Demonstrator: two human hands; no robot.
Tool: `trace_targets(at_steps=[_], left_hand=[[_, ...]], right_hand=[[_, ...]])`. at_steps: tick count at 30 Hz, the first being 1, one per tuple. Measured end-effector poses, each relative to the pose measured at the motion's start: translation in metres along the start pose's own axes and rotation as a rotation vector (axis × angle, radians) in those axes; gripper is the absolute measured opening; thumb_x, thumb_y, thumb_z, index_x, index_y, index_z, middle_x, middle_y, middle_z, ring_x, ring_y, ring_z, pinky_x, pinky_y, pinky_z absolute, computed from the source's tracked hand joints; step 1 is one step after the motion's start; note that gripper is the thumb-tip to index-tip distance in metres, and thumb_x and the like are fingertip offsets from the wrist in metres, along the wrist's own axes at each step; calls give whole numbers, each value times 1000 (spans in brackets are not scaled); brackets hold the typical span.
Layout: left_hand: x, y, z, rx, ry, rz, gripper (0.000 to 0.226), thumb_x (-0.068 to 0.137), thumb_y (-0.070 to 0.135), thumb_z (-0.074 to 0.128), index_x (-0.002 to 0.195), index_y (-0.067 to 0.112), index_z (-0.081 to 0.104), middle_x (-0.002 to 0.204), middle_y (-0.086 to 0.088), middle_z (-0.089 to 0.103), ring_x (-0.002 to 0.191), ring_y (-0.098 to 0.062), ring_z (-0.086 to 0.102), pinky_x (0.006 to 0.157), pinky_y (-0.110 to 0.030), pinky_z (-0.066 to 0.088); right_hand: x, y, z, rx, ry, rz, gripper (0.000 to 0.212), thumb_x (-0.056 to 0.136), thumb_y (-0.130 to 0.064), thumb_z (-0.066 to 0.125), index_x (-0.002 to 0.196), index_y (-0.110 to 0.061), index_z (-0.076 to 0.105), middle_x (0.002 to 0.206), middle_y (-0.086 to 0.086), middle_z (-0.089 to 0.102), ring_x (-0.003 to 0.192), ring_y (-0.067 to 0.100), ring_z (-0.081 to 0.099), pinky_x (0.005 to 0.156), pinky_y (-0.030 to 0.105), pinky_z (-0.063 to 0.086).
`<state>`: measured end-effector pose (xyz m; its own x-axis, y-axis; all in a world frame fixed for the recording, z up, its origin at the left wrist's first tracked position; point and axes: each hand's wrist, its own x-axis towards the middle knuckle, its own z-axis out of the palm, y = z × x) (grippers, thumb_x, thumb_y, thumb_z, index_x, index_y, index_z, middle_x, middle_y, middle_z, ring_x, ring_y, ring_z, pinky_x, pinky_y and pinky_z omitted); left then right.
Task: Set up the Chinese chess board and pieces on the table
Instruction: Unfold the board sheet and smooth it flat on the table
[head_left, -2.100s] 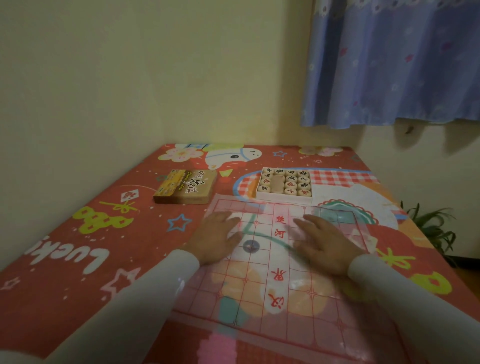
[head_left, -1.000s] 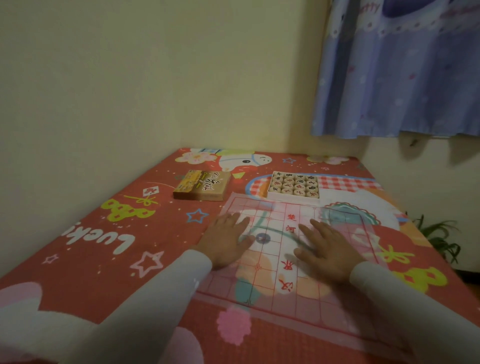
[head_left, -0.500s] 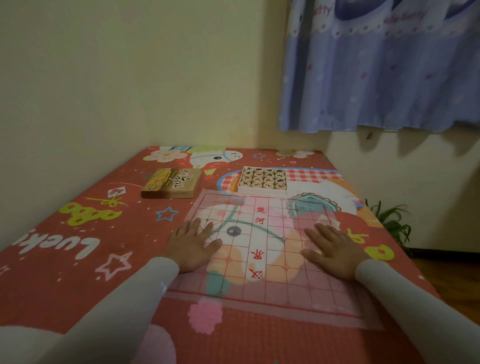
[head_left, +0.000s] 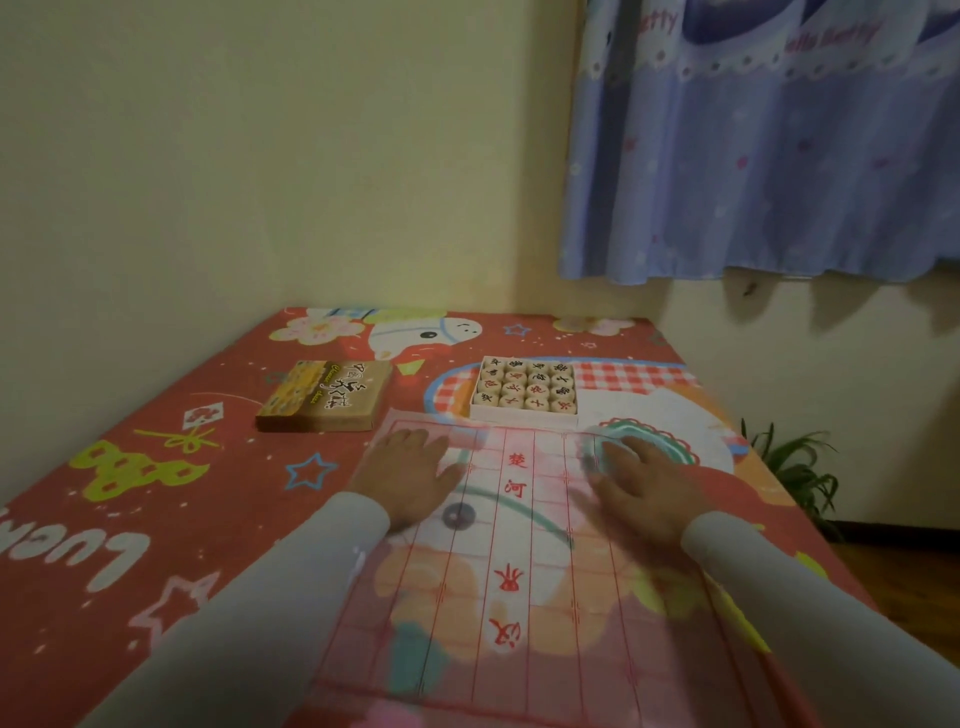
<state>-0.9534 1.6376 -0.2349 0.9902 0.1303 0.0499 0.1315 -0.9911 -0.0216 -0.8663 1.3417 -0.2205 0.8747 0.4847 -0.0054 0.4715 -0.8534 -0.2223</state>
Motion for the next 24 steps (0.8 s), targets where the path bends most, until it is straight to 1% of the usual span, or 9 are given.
trace_targets(at_steps=[4, 6, 8, 10, 12, 16, 19, 22, 24], left_hand=[[32, -2, 9, -77, 8, 8, 56, 95, 55, 28, 143, 27, 37, 148, -5, 42, 135, -26, 35, 114, -41, 25], [45, -9, 18, -64, 9, -6, 61, 93, 58, 25, 146, 28, 30, 153, -6, 33, 141, -26, 28, 117, -43, 21], [44, -16, 26, -60, -45, -46, 71, 88, 68, 15, 150, 33, 20, 160, -7, 18, 146, -28, 14, 118, -47, 13], [46, -18, 32, -78, -97, -85, 74, 87, 73, 10, 151, 37, 12, 162, -6, 7, 147, -32, 5, 119, -49, 7], [40, -15, 32, -83, -111, -100, 73, 88, 72, 10, 152, 37, 8, 162, -6, 2, 148, -32, 1, 119, -49, 4], [26, -10, 26, -75, -147, -137, 74, 89, 73, 11, 153, 37, 3, 162, -6, -4, 148, -31, -3, 118, -48, -1], [22, -9, 22, -85, -163, -156, 73, 89, 72, 12, 153, 37, 3, 162, -6, -5, 148, -31, -4, 118, -49, -1], [22, -10, 18, -116, -160, -171, 69, 92, 68, 14, 153, 36, 7, 162, -6, -1, 148, -32, -2, 118, -51, 0], [21, -10, 16, -142, -115, -144, 68, 93, 66, 16, 153, 34, 13, 162, -5, 6, 148, -30, 3, 118, -49, 3]], right_hand=[[31, 0, 12, 42, 21, -49, 63, 93, -61, 30, 147, -28, 28, 156, 2, 24, 142, 23, 23, 115, 40, 20], [41, 6, 20, 14, -17, -60, 63, 94, -62, 28, 149, -30, 23, 158, 0, 19, 144, 24, 18, 116, 39, 16], [42, 9, 29, -62, -64, -69, 71, 89, -70, 19, 151, -35, 14, 161, -1, 10, 147, 24, 8, 118, 41, 8], [45, 15, 34, -113, -78, -59, 74, 85, -74, 11, 151, -39, 6, 161, -1, 2, 148, 24, -1, 118, 43, 0], [44, 19, 34, -141, -85, -64, 76, 83, -75, 7, 150, -40, 2, 161, -1, -2, 148, 24, -5, 117, 44, -3], [38, 22, 32, -187, -96, -86, 89, 70, -81, -5, 149, -41, -3, 161, -1, -6, 148, 24, -8, 116, 43, -6], [37, 25, 33, -185, -115, -86, 87, 71, -81, -3, 149, -42, -5, 161, -2, -8, 147, 23, -10, 116, 42, -7], [37, 30, 35, -192, -115, -94, 95, 65, -86, -10, 149, -43, -4, 161, -3, -7, 148, 22, -9, 116, 43, -7], [36, 35, 35, -195, -110, -80, 102, 60, -88, -14, 150, -42, -2, 161, -3, -7, 148, 22, -8, 116, 43, -6]])
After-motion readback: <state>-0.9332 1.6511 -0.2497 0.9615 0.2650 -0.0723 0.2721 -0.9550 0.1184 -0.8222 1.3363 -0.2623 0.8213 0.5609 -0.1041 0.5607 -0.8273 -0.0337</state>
